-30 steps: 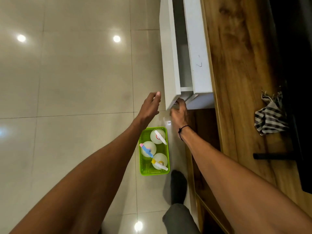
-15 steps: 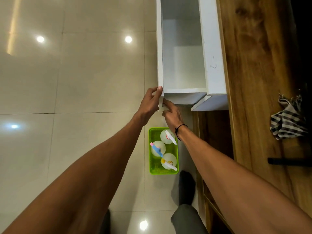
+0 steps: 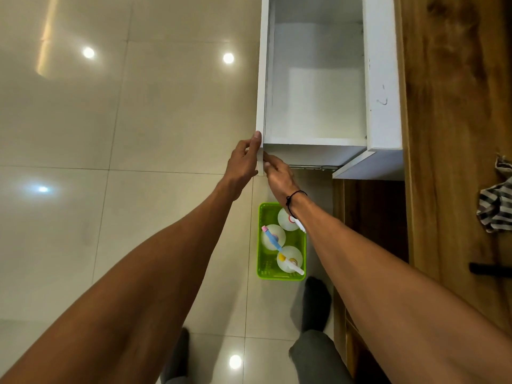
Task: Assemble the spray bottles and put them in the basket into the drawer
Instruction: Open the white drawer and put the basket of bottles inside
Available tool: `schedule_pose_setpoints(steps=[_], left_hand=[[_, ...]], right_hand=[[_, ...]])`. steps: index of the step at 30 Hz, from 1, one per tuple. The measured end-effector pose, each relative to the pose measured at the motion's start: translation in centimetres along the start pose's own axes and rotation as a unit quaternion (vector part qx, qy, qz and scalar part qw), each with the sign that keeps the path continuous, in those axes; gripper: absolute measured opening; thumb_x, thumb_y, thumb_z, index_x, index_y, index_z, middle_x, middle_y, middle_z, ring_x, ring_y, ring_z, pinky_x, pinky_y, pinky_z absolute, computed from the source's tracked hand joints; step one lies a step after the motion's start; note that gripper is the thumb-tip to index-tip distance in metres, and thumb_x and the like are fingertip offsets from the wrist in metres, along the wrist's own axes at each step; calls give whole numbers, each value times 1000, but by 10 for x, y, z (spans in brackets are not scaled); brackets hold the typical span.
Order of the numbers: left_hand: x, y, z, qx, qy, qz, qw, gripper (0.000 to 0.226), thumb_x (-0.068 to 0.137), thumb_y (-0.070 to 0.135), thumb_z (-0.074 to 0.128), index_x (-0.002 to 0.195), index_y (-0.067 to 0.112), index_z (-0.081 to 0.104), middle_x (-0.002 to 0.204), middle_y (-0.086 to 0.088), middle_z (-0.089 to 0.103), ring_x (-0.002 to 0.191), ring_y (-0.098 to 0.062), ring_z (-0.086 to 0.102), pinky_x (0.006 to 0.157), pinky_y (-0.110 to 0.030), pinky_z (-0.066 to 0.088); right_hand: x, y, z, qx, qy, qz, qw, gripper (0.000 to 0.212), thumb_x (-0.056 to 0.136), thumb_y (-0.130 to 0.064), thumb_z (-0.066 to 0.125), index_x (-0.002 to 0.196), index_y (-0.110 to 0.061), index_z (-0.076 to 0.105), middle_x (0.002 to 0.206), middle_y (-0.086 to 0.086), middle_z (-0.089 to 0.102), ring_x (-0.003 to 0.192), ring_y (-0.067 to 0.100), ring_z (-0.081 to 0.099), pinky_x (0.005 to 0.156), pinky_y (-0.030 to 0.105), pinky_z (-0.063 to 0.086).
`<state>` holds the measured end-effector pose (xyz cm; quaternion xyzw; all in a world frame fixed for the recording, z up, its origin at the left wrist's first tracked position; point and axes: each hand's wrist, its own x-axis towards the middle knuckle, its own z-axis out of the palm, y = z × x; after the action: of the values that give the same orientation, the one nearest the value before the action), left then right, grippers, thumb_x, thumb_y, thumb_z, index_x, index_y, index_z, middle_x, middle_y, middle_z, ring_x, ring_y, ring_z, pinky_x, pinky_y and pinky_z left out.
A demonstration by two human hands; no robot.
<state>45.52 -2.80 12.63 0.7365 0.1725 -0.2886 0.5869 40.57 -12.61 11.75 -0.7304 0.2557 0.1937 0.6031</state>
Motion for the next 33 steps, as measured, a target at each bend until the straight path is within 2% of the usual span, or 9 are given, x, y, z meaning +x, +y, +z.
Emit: schedule_pose_setpoints(steps=[3, 7, 12, 15, 19, 22, 28, 30, 33], left_hand=[[1, -3, -9, 1, 9, 2, 1000, 67, 104, 66, 39, 148, 16, 49, 154, -9, 53, 137, -28, 56, 105, -48, 54], [-1, -13, -19, -5, 25, -21, 999, 68, 106, 67, 30, 147, 17, 48, 139, -3, 57, 125, -24, 59, 102, -48, 55], [-4, -64, -26, 20, 43, -77, 996, 58, 112, 53, 25, 148, 14, 48, 141, -14, 59, 124, -27, 59, 103, -48, 53], [-7, -108, -19, 41, 42, -126, 990, 61, 111, 55, 25, 147, 11, 49, 144, -17, 57, 128, -32, 57, 102, -51, 54], [-12, -165, 0, 43, 13, -190, 981, 74, 106, 68, 21, 157, 18, 40, 156, -15, 47, 139, -35, 49, 104, -60, 50], [-13, -200, 14, 54, -21, -227, 972, 84, 100, 78, 16, 164, 26, 30, 167, -12, 36, 148, -39, 40, 103, -68, 45], [-3, -261, 35, 72, -58, -272, 958, 91, 92, 86, 1, 169, 38, 13, 177, -5, 18, 161, -40, 21, 118, -73, 27], [-3, -270, 44, 58, -80, -274, 957, 94, 89, 86, -4, 168, 39, 17, 174, 0, 28, 161, -38, 22, 117, -73, 26], [-10, -262, 49, 46, -74, -269, 959, 97, 92, 84, -1, 165, 27, 29, 151, 1, 56, 157, -33, 32, 121, -64, 27]], right_hand=[[4, -2, 7, -16, -12, -8, 1000, 45, 114, -30, 31, 151, -16, 52, 153, 11, 56, 143, 30, 51, 114, 40, 42], [10, -2, 7, -10, -32, 3, 999, 53, 113, -41, 26, 148, -15, 58, 149, 11, 60, 141, 29, 53, 120, 48, 42], [10, 50, -46, -21, 130, 67, 989, 55, 111, -48, 33, 146, -14, 58, 149, 13, 60, 137, 32, 57, 116, 51, 45], [2, 99, -83, -39, 172, 129, 976, 60, 110, -51, 28, 147, -13, 58, 153, 13, 57, 142, 32, 53, 120, 51, 41], [-8, 150, -95, 28, 128, 272, 953, 75, 104, -68, 19, 162, -24, 34, 168, 7, 36, 155, 34, 35, 122, 67, 28], [-8, 179, -85, 77, 97, 332, 935, 79, 100, -75, 15, 165, -32, 23, 173, 1, 27, 158, 33, 28, 119, 74, 22], [2, 232, -43, 70, 36, 345, 935, 80, 102, -71, 9, 166, -25, 24, 173, 6, 24, 160, 30, 25, 126, 57, 19], [5, 241, -32, 102, 39, 336, 935, 79, 104, -69, 7, 166, -24, 25, 172, 8, 27, 159, 30, 28, 129, 54, 20], [1, 238, -23, 121, 42, 315, 940, 74, 107, -63, 8, 166, -21, 25, 172, 10, 27, 158, 28, 29, 131, 50, 23]])
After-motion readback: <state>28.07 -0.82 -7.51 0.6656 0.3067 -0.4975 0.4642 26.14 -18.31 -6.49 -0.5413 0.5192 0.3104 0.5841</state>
